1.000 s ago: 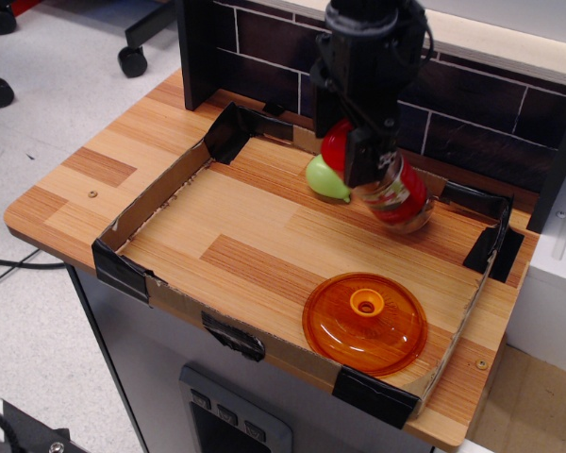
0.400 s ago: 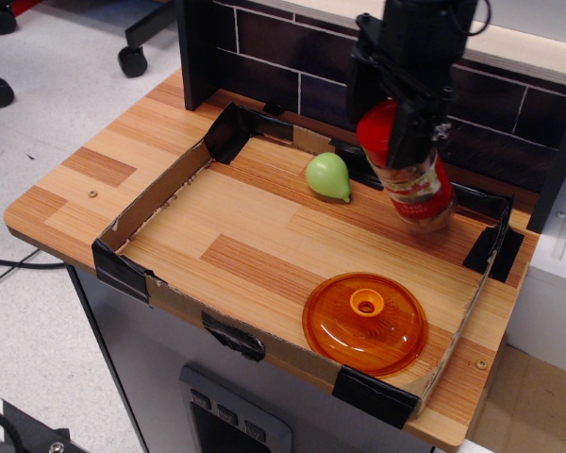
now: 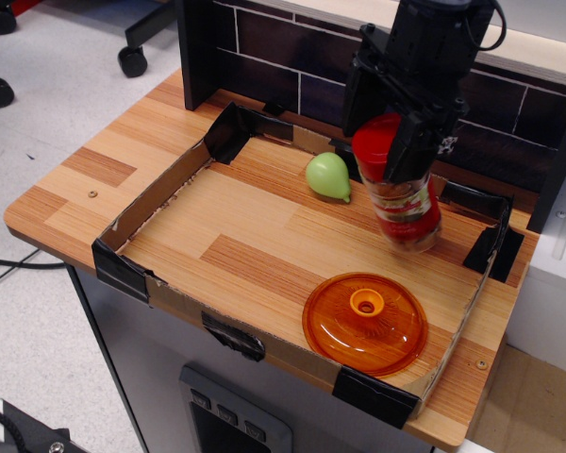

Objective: Upright basil bottle

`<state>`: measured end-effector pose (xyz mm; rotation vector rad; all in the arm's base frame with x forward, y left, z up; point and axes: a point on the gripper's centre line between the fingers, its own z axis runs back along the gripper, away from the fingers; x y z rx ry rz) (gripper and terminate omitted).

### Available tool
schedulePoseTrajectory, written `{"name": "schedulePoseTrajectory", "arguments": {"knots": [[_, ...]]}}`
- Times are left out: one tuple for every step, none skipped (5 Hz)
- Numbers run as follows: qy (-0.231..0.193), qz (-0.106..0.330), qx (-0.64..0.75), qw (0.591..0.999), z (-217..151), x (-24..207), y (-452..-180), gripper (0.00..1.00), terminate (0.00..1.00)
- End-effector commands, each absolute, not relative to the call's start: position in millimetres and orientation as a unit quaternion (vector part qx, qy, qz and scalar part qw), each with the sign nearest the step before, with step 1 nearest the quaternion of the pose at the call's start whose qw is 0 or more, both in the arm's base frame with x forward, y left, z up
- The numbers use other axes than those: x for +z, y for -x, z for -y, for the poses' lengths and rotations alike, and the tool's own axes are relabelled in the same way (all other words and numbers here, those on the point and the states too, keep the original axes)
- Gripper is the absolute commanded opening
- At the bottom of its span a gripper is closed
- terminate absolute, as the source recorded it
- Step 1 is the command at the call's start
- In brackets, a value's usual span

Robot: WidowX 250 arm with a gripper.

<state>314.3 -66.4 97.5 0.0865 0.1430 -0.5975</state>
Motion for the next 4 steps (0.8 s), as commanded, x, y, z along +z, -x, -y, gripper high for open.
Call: {"name": "schedulePoseTrajectory", "arguments": {"knots": [[-0.094,-0.090,-0.274,0.953,71,97,-323,1.00,0.00],[-0.090,-0.077,-0.266,0.957,75,100,-324,1.00,0.00],[-0.079,-0.060,-0.275,0.956,82,117,-325,1.00,0.00],[-0.058,-0.037,-0.272,0.960,84,137,-329,1.00,0.00]]}}
